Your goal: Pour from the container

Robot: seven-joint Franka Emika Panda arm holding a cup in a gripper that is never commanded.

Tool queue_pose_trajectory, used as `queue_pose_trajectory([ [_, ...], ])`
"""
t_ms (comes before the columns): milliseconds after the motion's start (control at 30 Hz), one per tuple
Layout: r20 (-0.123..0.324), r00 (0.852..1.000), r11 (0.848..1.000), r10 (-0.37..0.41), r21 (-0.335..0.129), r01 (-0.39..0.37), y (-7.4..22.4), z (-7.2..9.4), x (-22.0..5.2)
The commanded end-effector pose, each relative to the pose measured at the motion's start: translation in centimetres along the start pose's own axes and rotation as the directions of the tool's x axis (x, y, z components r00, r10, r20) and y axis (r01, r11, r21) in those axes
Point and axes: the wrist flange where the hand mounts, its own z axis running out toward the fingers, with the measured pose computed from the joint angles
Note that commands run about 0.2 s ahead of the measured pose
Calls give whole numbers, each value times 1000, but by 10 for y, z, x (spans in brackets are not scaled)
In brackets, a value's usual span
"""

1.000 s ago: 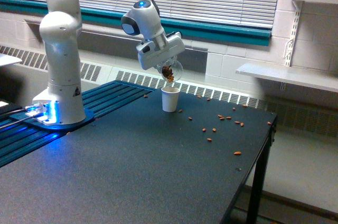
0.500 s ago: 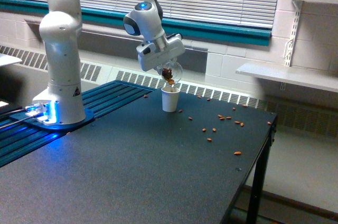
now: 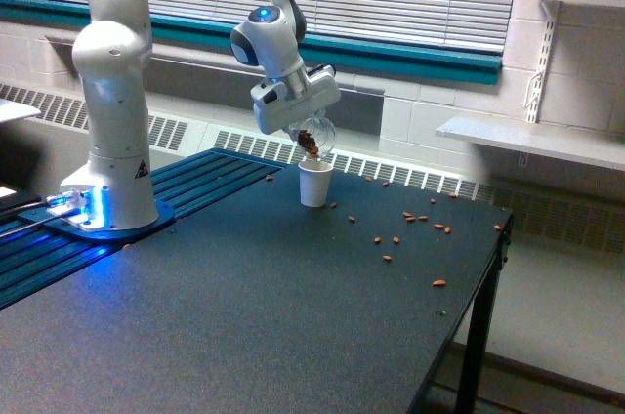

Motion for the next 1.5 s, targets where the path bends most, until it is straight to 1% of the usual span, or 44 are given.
queue_pose_trajectory([
  [33,-1,999,999,-32,-8,32,-2,3,6],
  [100,10,997,997,-76,-5,76,0,2,-3],
  [167,3,998,997,-69,-16,69,1,4,3],
  [233,9,994,994,-107,-6,107,-1,4,-4],
  [267,3,998,997,-70,-10,70,-2,4,3],
  [300,-4,997,997,-75,-19,75,1,6,8],
  [333,0,995,994,-103,-20,103,3,6,4],
  [367,6,993,993,-114,-18,114,2,6,-2],
  [400,5,997,997,-71,-19,72,-1,6,3],
  [433,-3,998,998,-57,-27,57,1,7,10],
  [467,-1,996,995,-91,-30,91,3,8,8],
  [500,7,991,991,-134,-29,134,5,8,-1],
  [533,12,994,993,-109,-33,109,3,10,-3],
  [567,5,999,998,-52,-38,52,0,11,6],
  [600,5,998,997,-63,-38,64,1,11,7],
  [633,14,991,990,-134,-32,134,3,10,-3],
  [667,24,986,986,-165,-28,166,3,11,-14],
  [700,17,996,995,-88,-42,88,1,15,-6],
  [733,6,998,997,-58,-48,58,0,16,2],
  [767,0,997,995,-83,-46,83,2,15,5],
  [800,9,992,991,-128,-43,129,5,15,-4],
  [833,15,995,994,-99,-53,99,5,17,-5],
  [867,9,998,996,-65,-56,65,4,18,1],
  [900,2,998,996,-67,-51,67,3,17,5],
  [933,8,994,993,-113,-46,113,5,16,-2],
  [967,14,993,992,-114,-48,115,5,17,-6],
  [1000,8,997,995,-82,-50,82,3,18,-2],
  [1033,-1,997,996,-71,-46,71,1,17,3],
  [1067,0,994,994,-107,-35,107,1,16,-1],
  [1100,11,991,991,-133,-32,133,2,16,-10],
  [1133,11,995,994,-100,-41,100,1,17,-7],
  [1167,0,998,997,-67,-46,66,0,18,2],
  [1200,0,995,994,-98,-41,98,1,17,0],
  [1233,10,992,991,-122,-44,123,4,18,-8],
  [1267,10,995,994,-95,-49,95,4,19,-6],
  [1300,-6,999,997,-49,-53,49,3,20,5],
  [1333,-13,998,997,-58,-54,57,5,20,9],
  [1367,-10,995,994,-96,-47,95,7,18,3],
  [1400,-6,996,995,-94,-42,94,5,18,-1],
  [1433,-12,999,998,-45,-40,44,3,17,5],
  [1467,-20,999,999,-25,-46,24,5,17,14],
  [1500,-18,997,996,-75,-48,74,9,16,11],
])
